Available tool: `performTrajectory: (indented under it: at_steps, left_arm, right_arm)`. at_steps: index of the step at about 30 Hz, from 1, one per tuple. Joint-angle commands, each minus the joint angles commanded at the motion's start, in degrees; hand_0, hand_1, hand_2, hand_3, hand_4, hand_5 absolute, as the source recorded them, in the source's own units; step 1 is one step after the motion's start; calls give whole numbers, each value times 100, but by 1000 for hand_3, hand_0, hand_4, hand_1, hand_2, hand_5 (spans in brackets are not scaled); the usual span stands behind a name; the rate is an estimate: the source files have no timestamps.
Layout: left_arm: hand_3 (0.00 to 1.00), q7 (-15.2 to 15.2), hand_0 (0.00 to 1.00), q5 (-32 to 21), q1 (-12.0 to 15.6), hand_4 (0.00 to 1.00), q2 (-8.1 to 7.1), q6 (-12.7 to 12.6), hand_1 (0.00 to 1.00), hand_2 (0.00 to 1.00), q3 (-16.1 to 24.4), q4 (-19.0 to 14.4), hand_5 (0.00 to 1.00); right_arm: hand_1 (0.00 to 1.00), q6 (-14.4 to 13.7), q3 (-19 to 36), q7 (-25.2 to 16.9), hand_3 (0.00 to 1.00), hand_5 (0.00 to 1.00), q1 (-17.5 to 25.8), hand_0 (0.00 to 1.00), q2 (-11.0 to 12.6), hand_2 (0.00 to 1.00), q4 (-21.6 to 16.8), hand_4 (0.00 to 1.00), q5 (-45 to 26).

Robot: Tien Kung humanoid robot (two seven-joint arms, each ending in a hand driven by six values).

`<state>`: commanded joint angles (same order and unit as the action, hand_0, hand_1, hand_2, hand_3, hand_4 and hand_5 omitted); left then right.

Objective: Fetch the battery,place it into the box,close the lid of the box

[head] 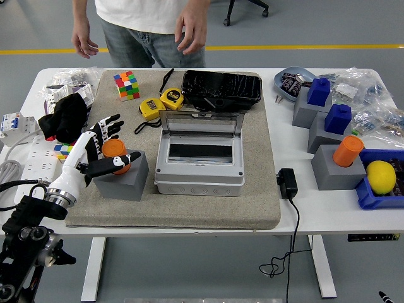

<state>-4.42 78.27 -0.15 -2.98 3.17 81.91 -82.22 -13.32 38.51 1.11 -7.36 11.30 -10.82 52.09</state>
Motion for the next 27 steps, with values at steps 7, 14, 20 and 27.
performTrajectory:
  at_steps: [7,14,20,27]
  left_arm:
    - [638,-32,749,-286,-15,998,27,13,762,628,-80,39,89]
    - [590,-61,716,-408,-19,998,38,-17,728,588,-174,111,90]
    - [552,-79,687,-457,-42,998,50,-53,700,563,-255,199,72]
    - [521,-94,681,-817,-81,998,80,-51,693,533,-306,353,44]
  right_arm:
    - [839,-2,-43,-17,816,998,-6,998,-1,760,5,998,-49]
    - [839,-2,-43,-48,814,998,-33,998,15,760,-2,998,-55]
    - [840,-5,-86,-56,813,998,-21,998,14,760,3,998,-90]
    - [840,0,-92,-59,811,998,-25,986,22,760,-4,998,-92]
